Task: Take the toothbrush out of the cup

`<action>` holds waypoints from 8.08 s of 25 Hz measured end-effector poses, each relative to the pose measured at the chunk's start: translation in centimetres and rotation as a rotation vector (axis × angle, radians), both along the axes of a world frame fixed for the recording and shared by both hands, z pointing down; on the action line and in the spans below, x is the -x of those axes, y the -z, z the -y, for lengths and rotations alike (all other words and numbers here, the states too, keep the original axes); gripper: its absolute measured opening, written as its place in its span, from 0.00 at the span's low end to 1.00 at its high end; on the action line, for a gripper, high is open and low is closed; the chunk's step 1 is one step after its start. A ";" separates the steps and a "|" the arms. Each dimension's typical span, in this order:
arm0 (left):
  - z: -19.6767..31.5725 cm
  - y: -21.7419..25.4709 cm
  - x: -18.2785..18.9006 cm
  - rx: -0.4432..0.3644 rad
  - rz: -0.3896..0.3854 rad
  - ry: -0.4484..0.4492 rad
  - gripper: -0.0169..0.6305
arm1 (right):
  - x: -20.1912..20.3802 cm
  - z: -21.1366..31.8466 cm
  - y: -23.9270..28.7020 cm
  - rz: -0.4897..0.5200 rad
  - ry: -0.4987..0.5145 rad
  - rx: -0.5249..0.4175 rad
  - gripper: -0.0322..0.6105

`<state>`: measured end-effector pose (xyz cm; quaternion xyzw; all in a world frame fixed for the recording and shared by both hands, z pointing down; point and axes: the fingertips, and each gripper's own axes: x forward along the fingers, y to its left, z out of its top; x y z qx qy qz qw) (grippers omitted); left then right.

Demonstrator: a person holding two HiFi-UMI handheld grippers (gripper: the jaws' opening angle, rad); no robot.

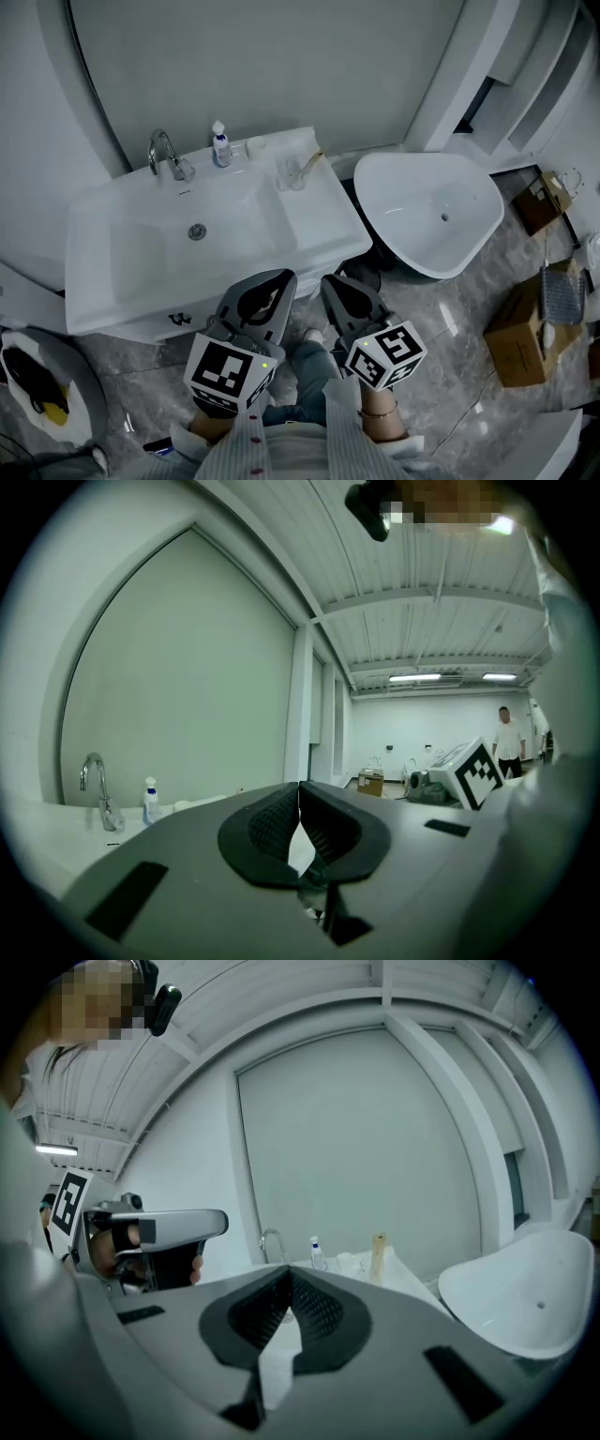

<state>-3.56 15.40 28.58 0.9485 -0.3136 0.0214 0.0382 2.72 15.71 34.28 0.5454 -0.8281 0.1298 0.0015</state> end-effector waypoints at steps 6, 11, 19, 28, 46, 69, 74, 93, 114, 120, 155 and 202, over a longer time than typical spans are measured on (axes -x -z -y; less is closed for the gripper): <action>5.7 0.7 -2.9 0.017 0.015 0.072 0.05 | -2.9 5.9 0.5 0.000 0.073 0.022 0.07; 9.9 1.4 -5.5 0.019 0.023 0.129 0.05 | -5.3 10.0 0.8 0.003 0.130 0.035 0.07; 13.7 0.6 -9.1 0.029 0.022 0.203 0.05 | -9.4 13.5 0.1 0.003 0.193 0.045 0.07; 16.6 -0.6 -10.7 0.057 0.032 0.237 0.05 | -10.8 16.4 -1.1 0.015 0.229 0.080 0.07; 24.8 -0.2 -8.7 0.031 0.030 0.265 0.05 | -9.1 25.3 0.6 0.001 0.251 0.033 0.07; 30.2 -2.3 -7.6 0.058 0.038 0.222 0.05 | -8.7 30.6 -0.5 0.015 0.195 0.035 0.07; 30.7 -3.2 -7.8 0.076 0.043 0.203 0.05 | -8.8 30.9 -0.9 0.029 0.178 0.032 0.10; 33.8 -6.1 -6.6 0.141 0.059 0.188 0.05 | -9.2 32.8 -4.0 0.053 0.158 0.088 0.48; 35.2 -8.9 -6.7 0.194 0.076 0.183 0.05 | -9.1 33.3 -8.1 0.025 0.168 0.146 0.59; 35.8 -10.0 -6.6 0.217 0.083 0.182 0.05 | -8.6 33.8 -10.1 0.018 0.178 0.192 0.59; 37.3 -11.7 -5.5 0.246 0.079 0.188 0.05 | -7.8 35.6 -15.0 -0.185 0.201 0.327 0.31; 29.4 -3.9 -6.9 0.106 0.078 0.400 0.05 | -8.0 33.1 -3.0 -0.085 0.343 0.119 0.11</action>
